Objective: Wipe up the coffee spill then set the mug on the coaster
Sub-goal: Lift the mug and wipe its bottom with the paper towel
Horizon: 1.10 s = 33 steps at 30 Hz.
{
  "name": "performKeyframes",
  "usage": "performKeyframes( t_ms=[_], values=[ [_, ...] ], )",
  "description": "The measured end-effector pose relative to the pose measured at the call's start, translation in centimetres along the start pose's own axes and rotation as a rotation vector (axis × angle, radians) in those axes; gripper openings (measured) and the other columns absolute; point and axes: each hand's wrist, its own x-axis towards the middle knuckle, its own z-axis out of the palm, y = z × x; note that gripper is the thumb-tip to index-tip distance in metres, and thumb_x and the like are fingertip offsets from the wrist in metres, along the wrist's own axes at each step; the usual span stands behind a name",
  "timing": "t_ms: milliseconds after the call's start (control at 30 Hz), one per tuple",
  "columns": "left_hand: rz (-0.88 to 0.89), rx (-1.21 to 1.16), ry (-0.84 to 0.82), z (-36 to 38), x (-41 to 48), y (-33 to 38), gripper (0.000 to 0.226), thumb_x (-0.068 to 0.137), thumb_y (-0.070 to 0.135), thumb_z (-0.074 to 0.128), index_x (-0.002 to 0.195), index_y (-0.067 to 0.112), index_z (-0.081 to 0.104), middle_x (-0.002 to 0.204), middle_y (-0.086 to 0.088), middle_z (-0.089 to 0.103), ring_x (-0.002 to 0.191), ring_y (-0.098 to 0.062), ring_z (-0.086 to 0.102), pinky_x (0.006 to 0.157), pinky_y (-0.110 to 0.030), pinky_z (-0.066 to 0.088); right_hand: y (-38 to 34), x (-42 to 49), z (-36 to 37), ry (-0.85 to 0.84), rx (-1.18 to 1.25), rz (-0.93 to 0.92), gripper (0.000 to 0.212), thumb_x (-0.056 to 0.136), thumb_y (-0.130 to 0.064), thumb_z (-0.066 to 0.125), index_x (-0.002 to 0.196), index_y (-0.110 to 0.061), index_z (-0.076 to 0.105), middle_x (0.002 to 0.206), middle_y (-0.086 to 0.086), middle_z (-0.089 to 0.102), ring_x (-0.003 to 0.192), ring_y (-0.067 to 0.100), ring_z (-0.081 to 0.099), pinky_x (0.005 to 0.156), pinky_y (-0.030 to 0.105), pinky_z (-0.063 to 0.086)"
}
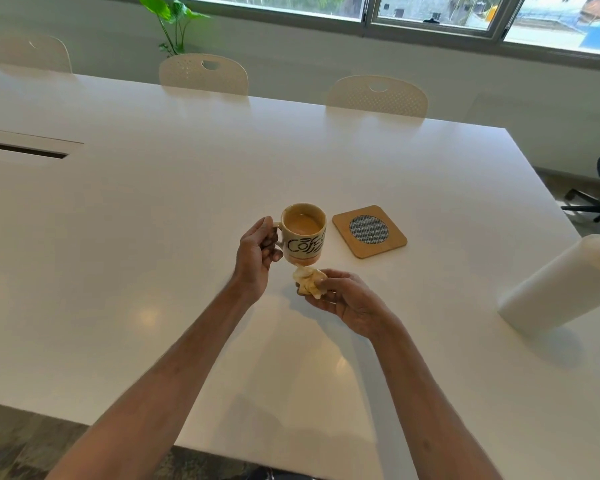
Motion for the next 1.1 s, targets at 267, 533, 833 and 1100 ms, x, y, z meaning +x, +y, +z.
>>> performKeyframes(
  t_ms=[267,533,833,1100],
  values=[
    [-0.003,0.025,-0.017,0.1,0.0,-0.4,0.036,0.114,0.028,0.053,0.080,0.022,0.058,0.066,0.008,0.042,0.057,-0.005,0.039,0.053,-0.020,0.039,-0.5,0.2,0.7,0.155,0.226,-0.067,0.028,0.106,0.000,0.063,0.134,0.002,0.062,0.120,0.025,0.079,0.112,0.039,0.080,0.084,0.034,0.069],
    [-0.004,0.033,-0.016,0.1,-0.2,-0.5,0.038,0.116,0.027,0.051,0.078,0.021,0.051,0.069,0.006,0.037,0.058,-0.006,0.035,0.054,-0.021,0.035,-0.3,-0.1,2.6,0.336,0.263,-0.232,0.029,0.102,0.003,0.067,0.130,0.003,0.058,0.128,0.031,0.070,0.106,0.038,0.081,0.085,0.034,0.068],
    [0.010,0.052,-0.029,-0.2,-0.2,0.1,0.040,0.116,0.027,0.049,0.077,0.021,0.051,0.068,0.006,0.038,0.059,-0.007,0.036,0.056,-0.023,0.036,-0.6,-1.4,6.2,0.355,0.179,-0.490,0.026,0.100,-0.006,0.074,0.122,-0.001,0.063,0.126,0.029,0.071,0.114,0.037,0.078,0.086,0.031,0.066],
    [0.007,0.028,-0.011,-0.4,-0.3,0.4,0.039,0.116,0.026,0.050,0.078,0.021,0.051,0.068,0.006,0.039,0.059,-0.007,0.036,0.056,-0.023,0.035,0.3,-0.9,7.3,0.601,-0.482,-0.972,0.022,0.098,-0.009,0.079,0.111,-0.018,0.064,0.110,-0.004,0.069,0.103,0.016,0.072,0.078,0.029,0.067]
  ],
)
